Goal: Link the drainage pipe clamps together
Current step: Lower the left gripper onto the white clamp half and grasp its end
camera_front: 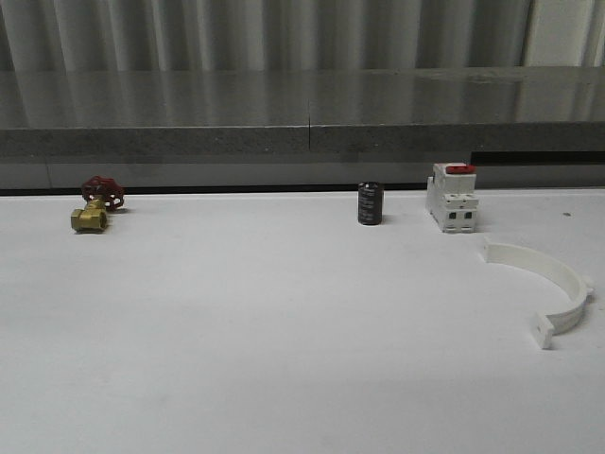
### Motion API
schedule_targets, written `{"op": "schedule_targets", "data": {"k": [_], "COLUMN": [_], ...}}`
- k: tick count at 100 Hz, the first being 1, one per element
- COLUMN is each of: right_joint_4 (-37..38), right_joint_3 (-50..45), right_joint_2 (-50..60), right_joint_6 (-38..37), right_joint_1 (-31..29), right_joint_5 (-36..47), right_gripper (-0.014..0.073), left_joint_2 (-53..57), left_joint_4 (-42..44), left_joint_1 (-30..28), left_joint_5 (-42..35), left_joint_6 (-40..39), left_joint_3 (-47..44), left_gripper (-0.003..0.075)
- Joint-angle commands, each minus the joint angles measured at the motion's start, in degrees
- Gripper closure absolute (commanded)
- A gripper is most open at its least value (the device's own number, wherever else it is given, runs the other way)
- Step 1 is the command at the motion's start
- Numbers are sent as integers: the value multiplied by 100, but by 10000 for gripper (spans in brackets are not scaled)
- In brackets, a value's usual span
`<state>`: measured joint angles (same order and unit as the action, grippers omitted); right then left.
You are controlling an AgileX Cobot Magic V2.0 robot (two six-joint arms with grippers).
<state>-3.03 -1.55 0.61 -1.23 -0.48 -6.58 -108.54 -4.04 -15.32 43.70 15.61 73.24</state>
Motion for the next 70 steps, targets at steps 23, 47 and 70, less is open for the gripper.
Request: {"op": "schedule_targets", "data": {"k": [23,47,70], "right_joint_4": [61,61,61], "right_joint_3": [94,94,94], "right_joint_2": [104,104,104], "right_joint_6": [22,22,22], "right_joint_1": [16,16,16], "right_joint_5": [456,456,456], "right_gripper": [661,661,661], "left_joint_2": [-116,-311,-484], "left_joint_4": [-71,-71,-71], "left_joint_1": [-6,-6,-6], "left_joint_5": [-194,-306,-306], "left_joint_6": [91,113,113], "left_joint_3": [325,343,352], "left_gripper": [71,71,76]}}
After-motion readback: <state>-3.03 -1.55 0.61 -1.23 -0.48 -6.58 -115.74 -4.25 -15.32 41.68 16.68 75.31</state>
